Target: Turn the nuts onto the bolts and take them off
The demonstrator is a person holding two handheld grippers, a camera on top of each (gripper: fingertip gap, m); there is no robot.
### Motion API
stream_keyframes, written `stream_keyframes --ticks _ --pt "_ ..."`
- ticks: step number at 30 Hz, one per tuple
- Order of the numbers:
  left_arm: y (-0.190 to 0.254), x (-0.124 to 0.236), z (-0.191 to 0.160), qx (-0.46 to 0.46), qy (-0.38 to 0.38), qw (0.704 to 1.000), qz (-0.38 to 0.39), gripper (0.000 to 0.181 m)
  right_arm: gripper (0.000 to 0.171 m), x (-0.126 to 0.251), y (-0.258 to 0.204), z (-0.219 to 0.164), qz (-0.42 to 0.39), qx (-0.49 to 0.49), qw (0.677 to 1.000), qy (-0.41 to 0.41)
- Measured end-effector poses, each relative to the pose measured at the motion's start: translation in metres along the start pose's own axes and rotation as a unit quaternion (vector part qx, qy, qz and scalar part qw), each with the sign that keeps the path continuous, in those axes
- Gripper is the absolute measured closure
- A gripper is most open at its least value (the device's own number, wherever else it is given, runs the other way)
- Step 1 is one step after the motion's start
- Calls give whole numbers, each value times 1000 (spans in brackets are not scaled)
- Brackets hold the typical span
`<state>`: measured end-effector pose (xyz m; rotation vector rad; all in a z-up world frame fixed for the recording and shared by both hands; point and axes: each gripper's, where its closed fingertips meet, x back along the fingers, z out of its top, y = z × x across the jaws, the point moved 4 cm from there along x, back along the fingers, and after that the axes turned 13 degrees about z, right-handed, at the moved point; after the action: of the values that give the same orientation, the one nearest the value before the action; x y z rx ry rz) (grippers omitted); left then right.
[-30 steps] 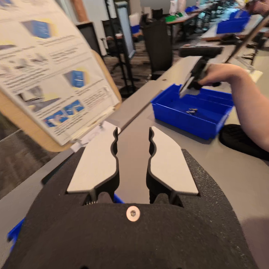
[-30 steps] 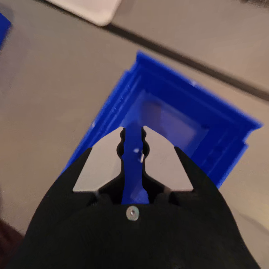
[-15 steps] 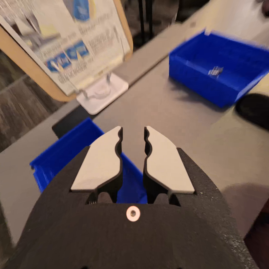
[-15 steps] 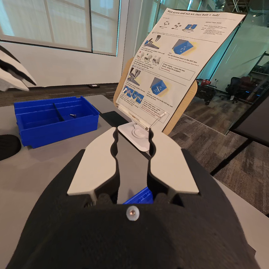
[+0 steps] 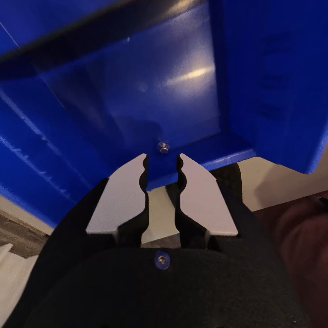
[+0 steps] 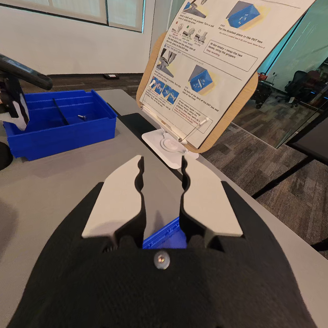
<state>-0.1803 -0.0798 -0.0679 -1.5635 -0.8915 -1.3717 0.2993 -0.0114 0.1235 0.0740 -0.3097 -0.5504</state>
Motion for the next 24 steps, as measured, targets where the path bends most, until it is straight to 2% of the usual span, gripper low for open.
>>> stream_keyframes --ticks 5,14,17,19,21,24 --pt "4 -26 1 12 -58 998 -14 149 130 -7 -3 -2 8 0 1000 -10" --pt "7 -40 0 -9 -120 993 8 143 128 -19 -14 -4 28 18 999 -41" --pt "8 -44 -4 3 -149 989 -6 143 128 -20 -16 -5 29 25 998 -50" --pt "8 -45 -4 9 -158 987 -15 145 128 -20 -18 -5 31 28 998 -54" --pt "8 -45 -3 9 -153 988 -18 158 128 -20 -19 -4 31 32 997 -56" --pt "7 -47 -2 19 -164 986 -25 162 129 -19 -21 -2 30 36 997 -55"
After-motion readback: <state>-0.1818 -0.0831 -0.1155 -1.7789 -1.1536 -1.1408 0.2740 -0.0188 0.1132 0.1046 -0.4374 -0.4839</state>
